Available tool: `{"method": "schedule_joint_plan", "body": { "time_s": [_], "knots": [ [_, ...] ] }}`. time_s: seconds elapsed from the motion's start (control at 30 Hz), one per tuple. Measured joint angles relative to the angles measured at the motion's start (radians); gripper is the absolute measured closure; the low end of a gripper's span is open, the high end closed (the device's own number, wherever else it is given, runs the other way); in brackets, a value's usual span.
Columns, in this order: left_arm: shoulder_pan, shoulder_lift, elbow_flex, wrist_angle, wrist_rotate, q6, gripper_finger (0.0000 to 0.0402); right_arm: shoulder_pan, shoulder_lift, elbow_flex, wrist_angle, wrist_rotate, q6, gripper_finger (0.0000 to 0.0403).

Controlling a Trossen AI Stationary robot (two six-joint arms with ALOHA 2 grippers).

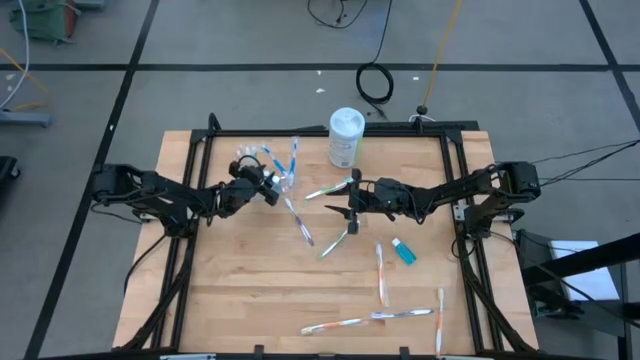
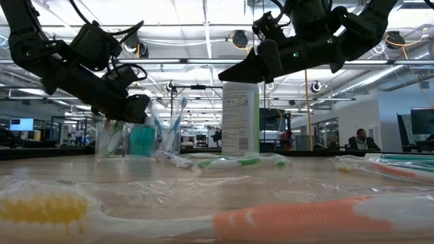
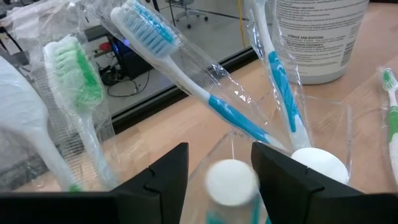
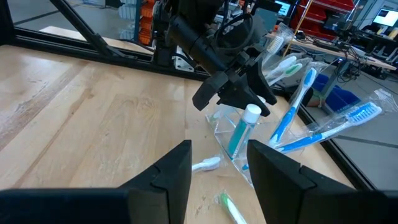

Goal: Pick & Place toothbrushing station
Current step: Put the violet toothbrush into the right of the transparent organizer

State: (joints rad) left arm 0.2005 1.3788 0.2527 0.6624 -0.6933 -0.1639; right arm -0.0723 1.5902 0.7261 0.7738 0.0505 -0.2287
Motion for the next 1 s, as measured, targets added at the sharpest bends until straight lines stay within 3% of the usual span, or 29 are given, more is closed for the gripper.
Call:
{"method": "schedule_joint_plan", "body": {
  "time_s": [0.43,1.0],
  "knots": [
    [0.000,-0.044,-0.003,-0.017,-0.003,0.042,0.0217,0.000,0.000,0.000,0.000,0.000,0.000,0.0257],
    [-0.109,-0.295,-0.002,-0.078,0.009,0.084,0.0217,0.000,0.000,0.000,0.000,0.000,0.000,0.0257]
  ]
}}
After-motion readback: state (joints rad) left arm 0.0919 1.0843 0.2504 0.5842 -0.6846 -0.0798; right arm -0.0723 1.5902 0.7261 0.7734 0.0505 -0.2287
